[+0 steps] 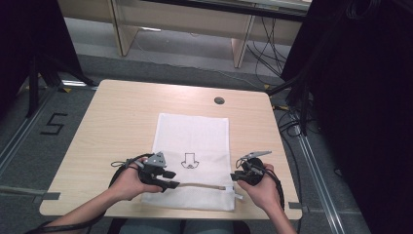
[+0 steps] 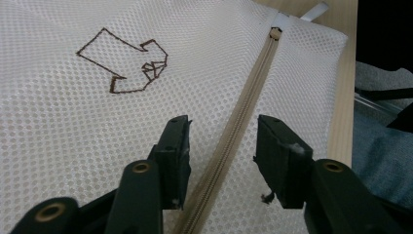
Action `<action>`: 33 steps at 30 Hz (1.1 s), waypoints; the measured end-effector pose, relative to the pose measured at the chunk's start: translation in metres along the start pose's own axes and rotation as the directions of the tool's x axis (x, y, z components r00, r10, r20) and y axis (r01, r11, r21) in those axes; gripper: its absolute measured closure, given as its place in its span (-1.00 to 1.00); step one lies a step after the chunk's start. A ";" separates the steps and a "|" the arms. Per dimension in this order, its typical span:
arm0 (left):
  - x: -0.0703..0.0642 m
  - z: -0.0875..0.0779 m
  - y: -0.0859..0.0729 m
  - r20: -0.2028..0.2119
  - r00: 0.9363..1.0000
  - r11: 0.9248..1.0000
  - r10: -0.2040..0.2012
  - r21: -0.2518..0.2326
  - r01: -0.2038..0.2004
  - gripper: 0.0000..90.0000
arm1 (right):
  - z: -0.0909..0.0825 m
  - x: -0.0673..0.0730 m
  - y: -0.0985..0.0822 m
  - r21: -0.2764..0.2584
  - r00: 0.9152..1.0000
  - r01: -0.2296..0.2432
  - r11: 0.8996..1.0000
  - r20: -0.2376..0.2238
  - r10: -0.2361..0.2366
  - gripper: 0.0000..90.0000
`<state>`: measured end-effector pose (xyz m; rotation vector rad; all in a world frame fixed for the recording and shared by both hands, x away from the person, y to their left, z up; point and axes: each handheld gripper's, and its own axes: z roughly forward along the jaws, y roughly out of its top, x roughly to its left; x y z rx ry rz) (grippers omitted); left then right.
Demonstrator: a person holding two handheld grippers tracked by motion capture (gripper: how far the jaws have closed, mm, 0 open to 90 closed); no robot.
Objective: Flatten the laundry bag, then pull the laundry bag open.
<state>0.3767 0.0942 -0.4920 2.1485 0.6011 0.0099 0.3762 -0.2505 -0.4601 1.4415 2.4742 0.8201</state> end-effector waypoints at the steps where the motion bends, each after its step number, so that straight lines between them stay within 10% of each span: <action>1: 0.001 0.000 -0.001 -0.004 1.000 1.000 -0.005 -0.003 0.005 0.19 | 0.000 -0.001 0.000 -0.008 1.000 0.015 1.000 0.003 -0.014 0.66; 12: 0.003 -0.005 0.002 -0.058 0.998 0.999 -0.029 -0.047 0.026 0.00 | 0.000 0.002 -0.002 -0.041 1.000 0.014 0.999 0.008 -0.014 0.58; 33: 0.003 -0.008 0.002 -0.098 0.994 0.995 -0.053 -0.088 0.044 0.10 | 0.005 0.015 0.002 0.088 0.999 -0.034 0.996 -0.002 0.034 1.00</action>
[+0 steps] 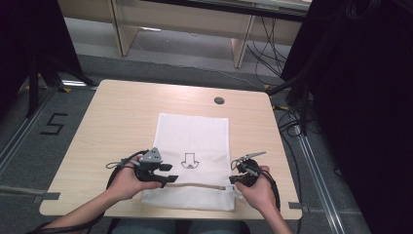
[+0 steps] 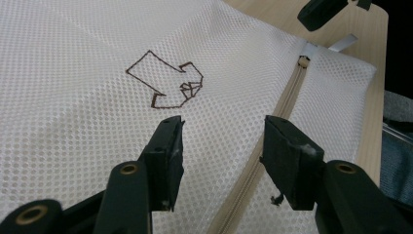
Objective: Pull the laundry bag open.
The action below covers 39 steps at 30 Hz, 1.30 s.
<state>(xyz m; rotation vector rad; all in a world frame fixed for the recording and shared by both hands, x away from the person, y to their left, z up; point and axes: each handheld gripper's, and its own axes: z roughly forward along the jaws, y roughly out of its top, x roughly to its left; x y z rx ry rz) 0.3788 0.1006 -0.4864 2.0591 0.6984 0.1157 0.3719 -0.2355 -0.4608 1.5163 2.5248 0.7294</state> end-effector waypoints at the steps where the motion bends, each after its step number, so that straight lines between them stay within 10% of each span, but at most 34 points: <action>1: 0.002 0.000 0.001 0.004 1.000 1.000 0.018 0.002 -0.018 0.09 | 0.001 0.002 0.000 0.010 1.000 -0.010 1.000 -0.003 0.010 1.00; 39: -0.015 0.013 0.012 0.069 0.998 1.000 0.016 -0.006 -0.015 0.22 | 0.020 0.001 0.000 0.176 0.996 -0.088 0.980 -0.005 0.091 1.00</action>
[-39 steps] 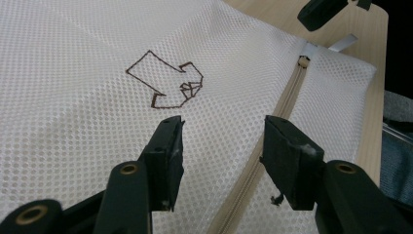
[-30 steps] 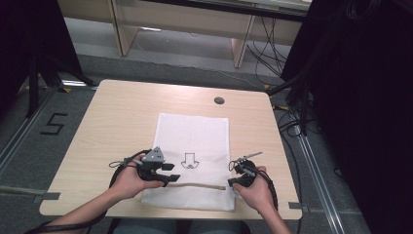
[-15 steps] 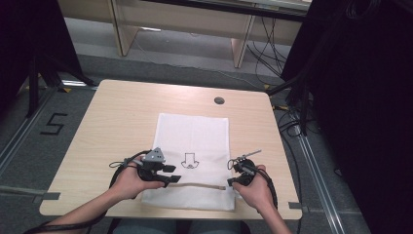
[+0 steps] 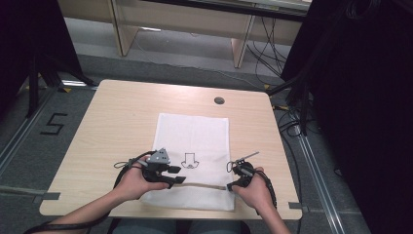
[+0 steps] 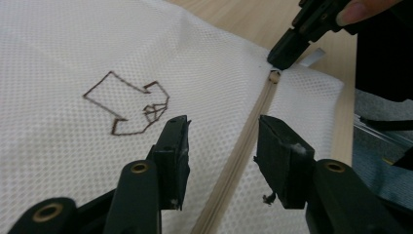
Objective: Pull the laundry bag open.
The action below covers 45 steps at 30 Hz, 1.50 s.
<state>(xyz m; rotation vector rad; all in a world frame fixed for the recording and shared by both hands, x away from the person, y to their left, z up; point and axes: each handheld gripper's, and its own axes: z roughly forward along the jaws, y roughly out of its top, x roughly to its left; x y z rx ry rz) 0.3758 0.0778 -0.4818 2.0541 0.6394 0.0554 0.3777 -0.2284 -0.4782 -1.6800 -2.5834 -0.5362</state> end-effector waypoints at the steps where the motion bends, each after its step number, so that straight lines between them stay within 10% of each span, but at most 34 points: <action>1: -0.002 0.002 0.002 0.015 1.000 1.000 0.009 0.002 -0.009 0.22 | 0.000 0.000 0.000 0.000 1.000 0.000 1.000 0.000 0.000 1.00; 11: -0.015 0.023 0.014 0.052 0.995 0.995 0.086 0.042 -0.088 0.35 | -0.001 0.005 -0.002 -0.001 1.000 0.017 1.000 0.004 -0.017 1.00; 14: -0.020 0.032 0.018 0.068 0.994 0.995 0.089 0.045 -0.093 0.37 | 0.001 0.001 -0.001 -0.034 0.996 0.089 0.995 0.009 -0.089 1.00; 25: -0.030 0.065 0.031 0.114 0.982 0.984 0.152 0.074 -0.161 0.52 | 0.000 0.000 -0.001 -0.019 0.998 0.056 0.998 0.000 -0.056 1.00; 45: -0.049 0.108 0.041 0.152 0.976 0.972 0.158 0.152 -0.181 0.65 | 0.001 -0.002 -0.001 -0.030 0.998 0.061 0.998 -0.001 -0.061 1.00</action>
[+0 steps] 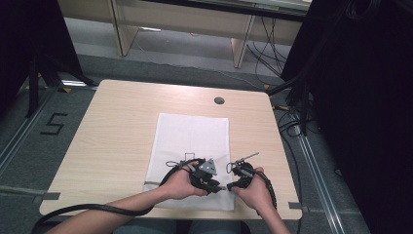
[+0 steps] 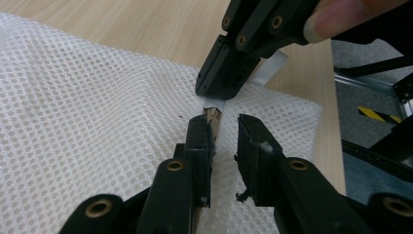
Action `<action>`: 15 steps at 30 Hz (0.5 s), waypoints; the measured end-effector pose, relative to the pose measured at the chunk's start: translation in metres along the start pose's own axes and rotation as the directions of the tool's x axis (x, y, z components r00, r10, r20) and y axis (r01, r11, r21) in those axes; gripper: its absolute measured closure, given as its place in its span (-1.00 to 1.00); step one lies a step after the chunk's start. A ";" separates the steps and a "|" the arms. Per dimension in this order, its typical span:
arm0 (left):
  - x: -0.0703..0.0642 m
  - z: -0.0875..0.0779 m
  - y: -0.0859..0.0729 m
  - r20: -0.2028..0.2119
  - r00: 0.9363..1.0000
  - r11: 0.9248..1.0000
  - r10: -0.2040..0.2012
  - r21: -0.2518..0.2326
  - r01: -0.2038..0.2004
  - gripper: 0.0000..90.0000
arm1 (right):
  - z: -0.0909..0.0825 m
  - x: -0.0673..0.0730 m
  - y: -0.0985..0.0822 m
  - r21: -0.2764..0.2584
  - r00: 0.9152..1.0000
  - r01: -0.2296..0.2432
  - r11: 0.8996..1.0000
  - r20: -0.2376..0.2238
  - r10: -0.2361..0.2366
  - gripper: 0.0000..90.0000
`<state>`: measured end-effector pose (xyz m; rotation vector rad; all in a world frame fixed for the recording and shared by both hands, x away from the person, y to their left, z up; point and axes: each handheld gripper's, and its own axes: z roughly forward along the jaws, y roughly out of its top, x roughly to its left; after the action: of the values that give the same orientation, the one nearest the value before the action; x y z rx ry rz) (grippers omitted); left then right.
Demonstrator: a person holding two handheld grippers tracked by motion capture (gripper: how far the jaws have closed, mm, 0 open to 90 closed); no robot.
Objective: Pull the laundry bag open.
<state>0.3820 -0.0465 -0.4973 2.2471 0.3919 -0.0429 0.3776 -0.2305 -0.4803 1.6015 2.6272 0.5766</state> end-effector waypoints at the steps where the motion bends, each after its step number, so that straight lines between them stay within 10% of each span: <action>1: 0.000 0.002 0.002 -0.006 1.000 1.000 0.014 0.005 -0.014 0.66 | -0.001 0.000 0.000 0.001 1.000 0.001 1.000 -0.007 -0.001 1.00; 8: 0.001 0.016 0.001 -0.024 0.998 0.998 -0.055 0.017 0.055 0.67 | -0.001 0.000 -0.001 -0.006 1.000 -0.009 1.000 -0.012 0.009 1.00; 15: 0.001 0.017 0.002 -0.028 0.999 0.999 -0.041 0.021 0.042 0.67 | -0.001 0.001 -0.001 0.010 0.999 -0.033 0.999 -0.011 0.033 1.00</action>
<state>0.3851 -0.0606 -0.5072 2.2624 0.4548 -0.0378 0.3760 -0.2299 -0.4793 1.6518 2.6198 0.5769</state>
